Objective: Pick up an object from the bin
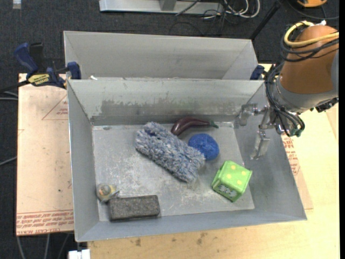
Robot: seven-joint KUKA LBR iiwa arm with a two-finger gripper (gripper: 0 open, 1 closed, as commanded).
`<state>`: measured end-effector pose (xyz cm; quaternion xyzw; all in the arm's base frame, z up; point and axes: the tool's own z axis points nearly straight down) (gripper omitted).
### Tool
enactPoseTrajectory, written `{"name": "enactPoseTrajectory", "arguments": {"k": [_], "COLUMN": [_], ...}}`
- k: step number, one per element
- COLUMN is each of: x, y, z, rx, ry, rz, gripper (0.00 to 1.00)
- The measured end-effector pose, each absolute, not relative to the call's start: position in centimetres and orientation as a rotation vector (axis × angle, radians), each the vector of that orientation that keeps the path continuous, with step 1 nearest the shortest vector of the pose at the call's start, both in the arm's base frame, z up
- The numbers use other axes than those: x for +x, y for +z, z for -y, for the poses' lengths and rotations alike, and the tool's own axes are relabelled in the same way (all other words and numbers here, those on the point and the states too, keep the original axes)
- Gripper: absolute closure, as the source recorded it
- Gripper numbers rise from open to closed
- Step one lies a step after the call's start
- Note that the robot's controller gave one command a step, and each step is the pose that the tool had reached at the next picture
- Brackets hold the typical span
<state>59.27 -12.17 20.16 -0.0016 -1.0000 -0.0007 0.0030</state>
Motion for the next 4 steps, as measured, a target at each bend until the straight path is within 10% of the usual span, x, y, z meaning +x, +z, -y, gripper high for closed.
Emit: {"name": "enactPoseTrajectory", "arguments": {"k": [1, 4], "x": [59.4, 62.5], "y": [20.7, 8.3], "z": [12.1, 2.6], "rx": [-0.001, -0.048], "ry": [0.000, -0.002], "rz": [3.144, 3.145], "gripper": [0.00, 0.00]}}
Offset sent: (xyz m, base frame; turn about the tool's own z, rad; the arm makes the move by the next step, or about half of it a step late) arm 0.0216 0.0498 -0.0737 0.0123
